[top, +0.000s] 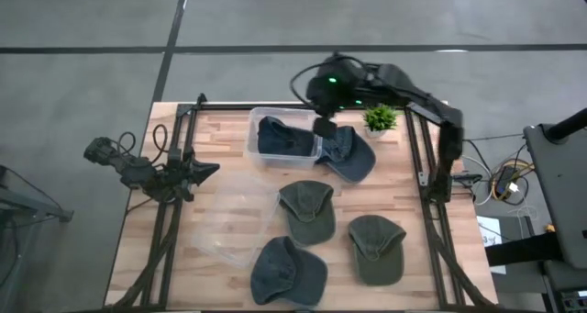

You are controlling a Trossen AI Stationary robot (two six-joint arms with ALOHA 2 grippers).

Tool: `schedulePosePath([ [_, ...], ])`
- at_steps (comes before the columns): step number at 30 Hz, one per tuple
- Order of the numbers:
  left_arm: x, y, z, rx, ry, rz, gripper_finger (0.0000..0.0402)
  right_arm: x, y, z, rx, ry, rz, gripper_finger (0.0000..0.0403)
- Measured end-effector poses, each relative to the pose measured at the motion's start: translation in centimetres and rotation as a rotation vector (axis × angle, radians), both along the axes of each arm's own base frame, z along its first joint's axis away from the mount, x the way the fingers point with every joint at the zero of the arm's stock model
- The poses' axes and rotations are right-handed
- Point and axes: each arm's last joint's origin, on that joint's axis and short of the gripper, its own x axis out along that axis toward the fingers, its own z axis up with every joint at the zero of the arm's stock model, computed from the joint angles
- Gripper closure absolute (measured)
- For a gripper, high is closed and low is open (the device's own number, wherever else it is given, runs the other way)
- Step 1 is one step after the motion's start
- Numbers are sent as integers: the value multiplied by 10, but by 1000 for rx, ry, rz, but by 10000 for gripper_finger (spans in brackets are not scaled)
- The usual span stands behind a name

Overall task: Pick & Place hat
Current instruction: Put the left black cap into the bottom transparent bin

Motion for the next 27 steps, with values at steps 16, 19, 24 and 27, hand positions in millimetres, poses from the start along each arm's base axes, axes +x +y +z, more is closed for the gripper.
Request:
schedulePosePath([
  [16, 0, 0, 0, 0, 0, 0, 399, -115, 87, 24, 61, -142, -24, 369],
  [19, 0, 0, 0, -2, -5, -1, 399, -126, 95, 7, 97, -196, -21, 369],
  [24, 0, 0, 5, -23, -46, 0, 399, -136, 103, -29, 115, -305, -14, 369],
  [27, 0, 0, 9, -31, -86, 1, 399, -140, 105, -54, 148, -369, -23, 369],
])
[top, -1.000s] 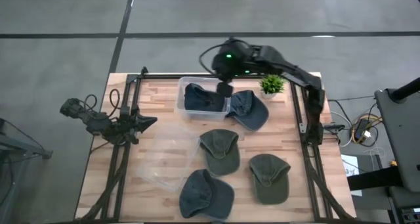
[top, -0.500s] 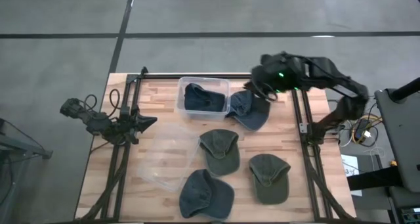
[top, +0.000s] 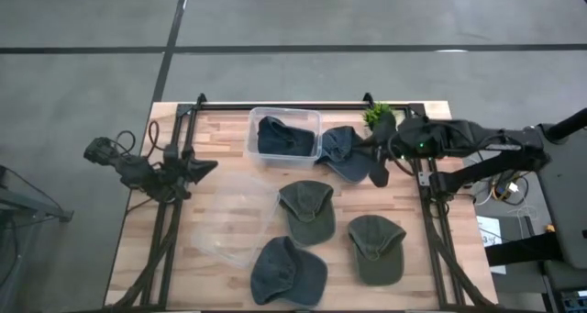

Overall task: Pick & Place hat
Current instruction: Put the left black cap into the bottom transparent bin

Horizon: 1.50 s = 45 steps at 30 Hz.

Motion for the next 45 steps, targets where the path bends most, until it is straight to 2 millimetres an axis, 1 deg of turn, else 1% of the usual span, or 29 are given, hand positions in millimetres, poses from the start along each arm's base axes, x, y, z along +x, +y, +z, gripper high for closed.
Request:
schedulePosePath([
  [6, 0, 0, 2, 22, -10, 3, 399, -8, 3, -46, 76, -146, -9, 369],
  [9, 0, 0, 2, 21, -11, 2, 399, -11, 5, -68, 115, -188, -10, 369],
  [12, 0, 0, 2, 20, -13, 2, 399, -15, 6, -92, 159, -184, -24, 369],
  [15, 0, 0, 2, 19, -14, 2, 399, -18, 6, -113, 194, -139, -42, 369],
  [19, 0, 0, 2, 17, -14, 2, 399, -17, 7, -133, 225, -78, -56, 369],
  [24, 0, 0, 2, -2, -19, 0, 399, -13, 9, -146, 254, -15, -27, 369],
  [29, 0, 0, 2, -3, -19, 0, 399, -5, 13, -158, 406, 57, 8, 369],
  [34, 0, 0, 2, -1, -18, 0, 399, 10, 17, -155, 466, 134, 57, 369],
  [40, 0, 0, 2, 1, -16, 0, 399, 25, 19, -150, 463, 357, -1, 369],
  [45, 0, 0, 1, 8, -3, 0, 399, 41, 22, -143, 504, 432, 32, 349],
])
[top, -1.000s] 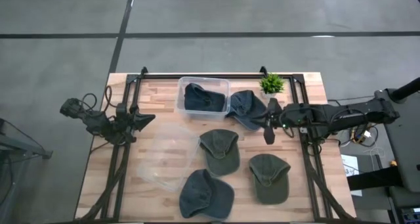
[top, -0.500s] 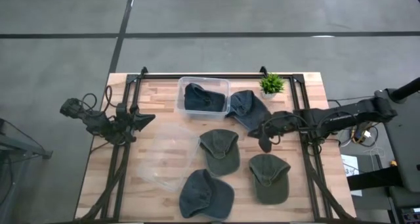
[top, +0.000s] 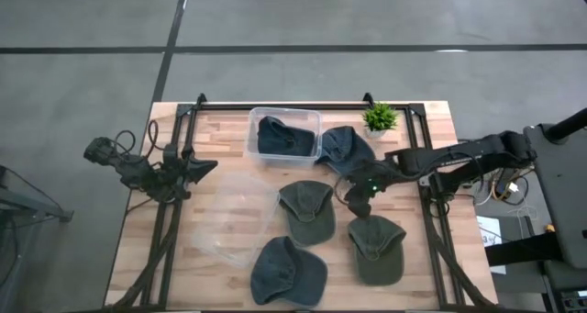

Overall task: Pick & Place hat
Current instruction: Put the left black cap into the bottom transparent bin

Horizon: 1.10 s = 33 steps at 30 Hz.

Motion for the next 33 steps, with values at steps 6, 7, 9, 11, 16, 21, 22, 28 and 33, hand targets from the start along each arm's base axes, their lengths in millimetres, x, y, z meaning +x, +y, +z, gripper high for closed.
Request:
schedulePosePath([
  [6, 0, 0, 0, 3, 1, 0, 399, 10, 1, -14, 6, 95, -1, 293],
  [7, 0, 0, 0, 3, 1, 0, 399, 10, 2, -17, 19, 108, -4, 283],
  [9, 0, 0, 0, 3, 1, 0, 399, 12, 2, -25, 43, 137, -5, 262],
  [11, 0, 0, 0, 4, 2, 0, 399, 15, 3, -31, 59, 142, -4, 242],
  [16, 0, 0, -1, 5, 6, -1, 399, 24, 4, -40, 73, 127, -2, 200],
  [21, 0, 0, -1, 5, 6, -1, 399, 29, 5, -52, 93, 146, -40, 169],
  [22, 0, 0, -1, 5, 6, -1, 399, 30, 5, -55, 97, 156, -48, 164],
  [28, 0, 0, -1, 6, 7, -1, 399, 41, 7, -70, 144, 159, -36, 139],
  [33, 0, 0, -1, 6, 7, -1, 399, 46, 7, -77, 138, 173, -43, 133],
])
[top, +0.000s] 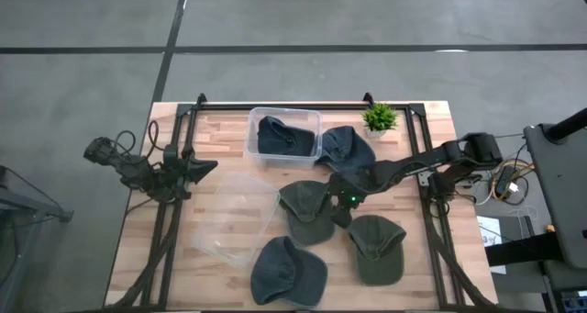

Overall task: Pick & Place hat
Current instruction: Put the left black cap into the bottom transparent bin

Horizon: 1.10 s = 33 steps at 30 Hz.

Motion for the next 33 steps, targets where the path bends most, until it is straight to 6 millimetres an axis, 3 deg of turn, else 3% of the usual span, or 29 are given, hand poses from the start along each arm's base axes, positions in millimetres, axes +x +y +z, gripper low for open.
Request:
schedulePosePath([
  [11, 0, 0, 0, 2, 1, -2, 399, 2, -2, -9, -25, -1, -77, 137],
  [19, 0, 0, 0, 3, 1, -6, 399, 5, -2, -28, -24, 65, -88, 163],
  [25, 0, 0, 0, 0, 0, -7, 399, 5, -1, -30, -23, 74, -93, 197],
  [33, 0, 0, 0, -1, -1, -8, 399, 5, -1, -27, -20, 63, -93, 272],
])
